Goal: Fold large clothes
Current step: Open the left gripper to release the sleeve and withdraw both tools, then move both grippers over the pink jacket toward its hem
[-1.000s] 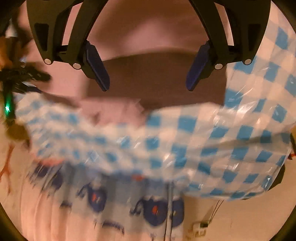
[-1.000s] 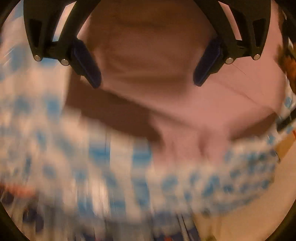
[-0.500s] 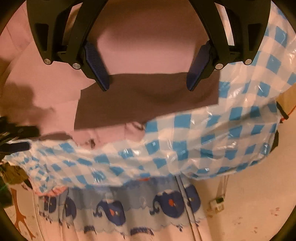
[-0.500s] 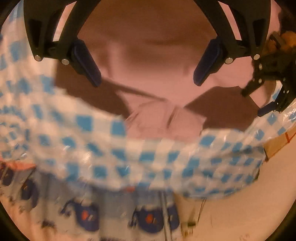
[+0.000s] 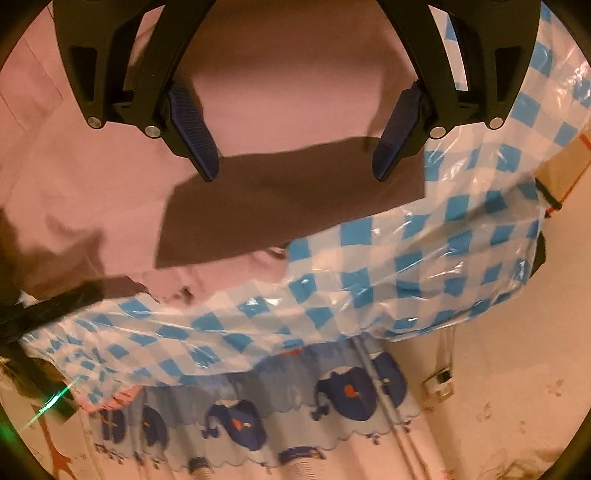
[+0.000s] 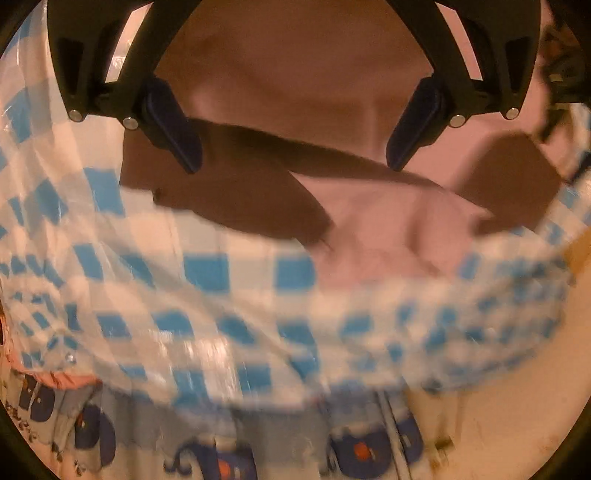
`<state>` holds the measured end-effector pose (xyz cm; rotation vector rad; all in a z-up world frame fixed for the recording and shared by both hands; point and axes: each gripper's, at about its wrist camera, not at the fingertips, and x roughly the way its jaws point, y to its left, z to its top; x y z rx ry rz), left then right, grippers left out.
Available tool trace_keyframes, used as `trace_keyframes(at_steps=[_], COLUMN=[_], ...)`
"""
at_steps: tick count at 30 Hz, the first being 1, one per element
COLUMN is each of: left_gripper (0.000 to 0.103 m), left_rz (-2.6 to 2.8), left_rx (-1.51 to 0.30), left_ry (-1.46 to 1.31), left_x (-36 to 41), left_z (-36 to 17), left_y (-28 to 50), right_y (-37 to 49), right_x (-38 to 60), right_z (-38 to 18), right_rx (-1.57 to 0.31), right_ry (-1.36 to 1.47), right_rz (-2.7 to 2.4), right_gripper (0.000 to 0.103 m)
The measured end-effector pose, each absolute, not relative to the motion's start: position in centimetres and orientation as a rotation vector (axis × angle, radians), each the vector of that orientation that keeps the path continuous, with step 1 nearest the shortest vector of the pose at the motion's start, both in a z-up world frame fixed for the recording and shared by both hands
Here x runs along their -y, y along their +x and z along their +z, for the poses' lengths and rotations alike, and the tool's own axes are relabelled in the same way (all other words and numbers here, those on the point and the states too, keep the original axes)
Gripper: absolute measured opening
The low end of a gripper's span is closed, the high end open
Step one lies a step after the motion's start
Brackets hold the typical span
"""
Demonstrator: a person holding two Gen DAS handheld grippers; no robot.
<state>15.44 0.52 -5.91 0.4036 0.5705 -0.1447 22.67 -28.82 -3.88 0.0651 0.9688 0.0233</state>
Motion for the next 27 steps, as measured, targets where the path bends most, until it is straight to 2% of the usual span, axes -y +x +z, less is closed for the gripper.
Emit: trace_keyframes(at_steps=[1,2,4,7,10,14,16,17,18,21,24,27], left_gripper=[0.081,0.082,0.081,0.081,0.081,0.081,0.081,0.081,0.081,0.081,0.081,0.081], left_rz=[-0.161,-0.175,-0.163,-0.156,-0.159,-0.158,-0.164,-0.172,-0.178,-0.184,-0.173,-0.119], left_rx=[-0.575,-0.573,-0.580,-0.593,-0.593,-0.593,-0.596,-0.596,-0.597,-0.564,-0.546,-0.591], left_ry=[0.406,0.398,0.406,0.389,0.373,0.374,0.368,0.361,0.357,0.344,0.286,0.257], left_x=[-0.3,-0.2,-0.1,-0.5,-0.9,-0.9,-1.0,-1.0,-0.9,-1.3,-2.4,-3.8], left_z=[-6.2,-6.4,-6.7,-6.8,-6.7,-6.7,-6.7,-6.6,-6.5,-5.3,-4.0,-4.8], left_y=[15.4,15.2,15.3,15.4,15.3,15.3,15.3,15.2,15.0,15.0,16.7,19.4], right_y=[23.2,22.9,22.9,22.9,21.2,21.8,22.9,24.2,24.5,23.8,21.7,21.5], right_x=[29.2,29.7,29.9,29.7,27.8,21.8,19.8,19.1,19.1,20.3,23.4,28.9], right_z=[-6.8,-7.8,-7.8,-6.3,-2.3,-1.0,-3.2,-7.1,-8.6,-6.5,-2.0,-2.1], right_rx=[-1.045,-1.033,-1.023,-1.048,-0.901,-0.873,-0.925,-1.069,-1.112,-1.062,-0.894,-0.859], right_ry=[0.056,0.086,0.097,0.095,0.074,0.008,-0.031,-0.054,-0.037,0.022,-0.003,0.040], right_rz=[0.032,0.040,0.036,0.009,0.057,0.200,0.195,0.181,0.197,0.210,0.131,-0.016], right_gripper=[0.096,0.096,0.096,0.096,0.096,0.096,0.096,0.097,0.098,0.097,0.097,0.097])
